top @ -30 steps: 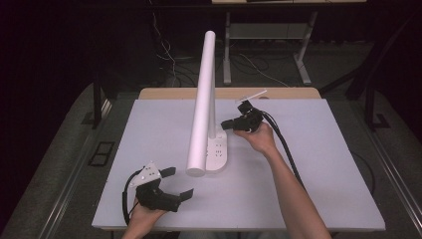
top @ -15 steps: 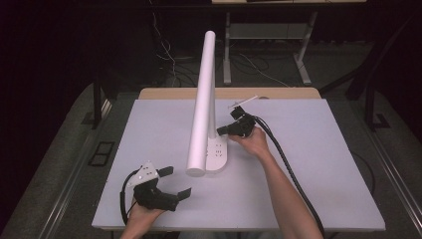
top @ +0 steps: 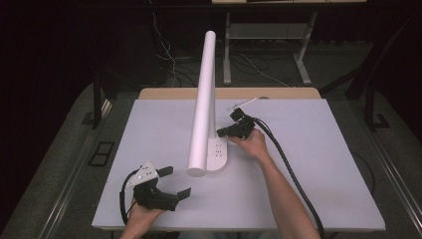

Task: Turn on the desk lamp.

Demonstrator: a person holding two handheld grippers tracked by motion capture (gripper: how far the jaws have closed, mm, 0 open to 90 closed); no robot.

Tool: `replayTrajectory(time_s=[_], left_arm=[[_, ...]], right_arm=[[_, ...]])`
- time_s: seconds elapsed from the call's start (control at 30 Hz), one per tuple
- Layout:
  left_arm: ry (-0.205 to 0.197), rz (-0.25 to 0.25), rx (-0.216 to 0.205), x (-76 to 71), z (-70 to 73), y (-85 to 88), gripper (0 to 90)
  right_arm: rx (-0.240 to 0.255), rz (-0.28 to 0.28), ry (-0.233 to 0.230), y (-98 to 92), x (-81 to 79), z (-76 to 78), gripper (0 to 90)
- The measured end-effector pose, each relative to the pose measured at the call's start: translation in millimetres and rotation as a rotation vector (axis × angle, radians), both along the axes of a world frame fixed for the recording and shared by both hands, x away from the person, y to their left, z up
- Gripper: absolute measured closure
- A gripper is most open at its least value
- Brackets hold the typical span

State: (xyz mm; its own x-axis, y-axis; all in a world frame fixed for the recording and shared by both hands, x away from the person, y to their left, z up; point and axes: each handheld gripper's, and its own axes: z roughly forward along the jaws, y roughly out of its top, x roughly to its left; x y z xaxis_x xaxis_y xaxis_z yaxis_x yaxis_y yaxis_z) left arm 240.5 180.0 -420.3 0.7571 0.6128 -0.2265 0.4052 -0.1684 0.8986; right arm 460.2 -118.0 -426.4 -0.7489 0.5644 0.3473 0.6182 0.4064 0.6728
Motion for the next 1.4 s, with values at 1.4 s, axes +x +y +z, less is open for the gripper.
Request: replayTrajectory(time_s=[1.4], left_arm=[[0.006, 0.005, 0.001, 0.6, -1.0, -1.7, 0.0]], right_arm=[[-0.031, 0.002, -0.09, -26.0, -28.1, 48.0, 89.8]])
